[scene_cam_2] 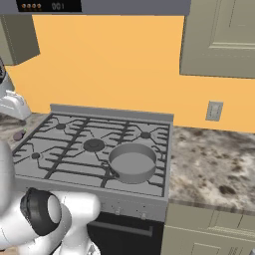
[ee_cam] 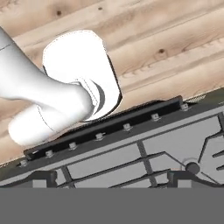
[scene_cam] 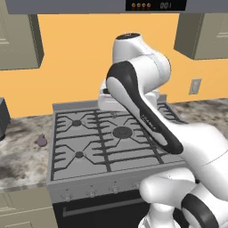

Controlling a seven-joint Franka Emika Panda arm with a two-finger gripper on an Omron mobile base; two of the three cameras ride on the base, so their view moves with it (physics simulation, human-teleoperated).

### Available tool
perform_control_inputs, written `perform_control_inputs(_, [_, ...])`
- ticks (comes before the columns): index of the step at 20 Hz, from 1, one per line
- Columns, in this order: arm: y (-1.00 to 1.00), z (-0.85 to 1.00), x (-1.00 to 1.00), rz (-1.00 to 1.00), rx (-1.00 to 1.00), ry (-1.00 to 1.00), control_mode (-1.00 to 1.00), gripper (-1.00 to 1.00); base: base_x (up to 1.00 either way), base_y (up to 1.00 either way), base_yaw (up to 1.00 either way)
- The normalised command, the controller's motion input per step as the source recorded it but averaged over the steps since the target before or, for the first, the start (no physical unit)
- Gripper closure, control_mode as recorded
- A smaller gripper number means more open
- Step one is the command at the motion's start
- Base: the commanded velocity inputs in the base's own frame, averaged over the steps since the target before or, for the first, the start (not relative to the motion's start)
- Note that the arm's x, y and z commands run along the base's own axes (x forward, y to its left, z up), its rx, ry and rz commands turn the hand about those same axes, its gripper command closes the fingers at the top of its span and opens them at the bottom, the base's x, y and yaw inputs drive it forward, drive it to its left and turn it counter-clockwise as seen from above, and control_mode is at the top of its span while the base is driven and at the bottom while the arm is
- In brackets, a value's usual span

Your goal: Turn on the burner for the pot on the stove. Wait thirty seconds for the pot to heat up. Then add the eggplant to the pot.

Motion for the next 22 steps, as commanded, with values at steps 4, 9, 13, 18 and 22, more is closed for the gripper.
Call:
perform_control_inputs(4, [0.63,-0.2,0.23,0.08,0.1,0.15,-1.0,-1.0,0.0,0.0,0.0])
perform_control_inputs(9, [0.63,-0.22,0.26,0.11,0.07,0.12,-1.0,-1.0,0.0,0.0,0.0])
perform_control_inputs(13, [0.69,-0.41,0.21,0.08,0.02,0.0,-1.0,-1.0,0.0,0.0,0.0])
perform_control_inputs(18, [0.69,-0.45,0.17,0.04,0.01,-0.04,-1.0,-1.0,0.0,0.0,0.0])
perform_control_inputs(22, [0.58,-0.23,0.29,0.01,0.09,-0.01,-1.0,-1.0,0.0,0.0,0.0])
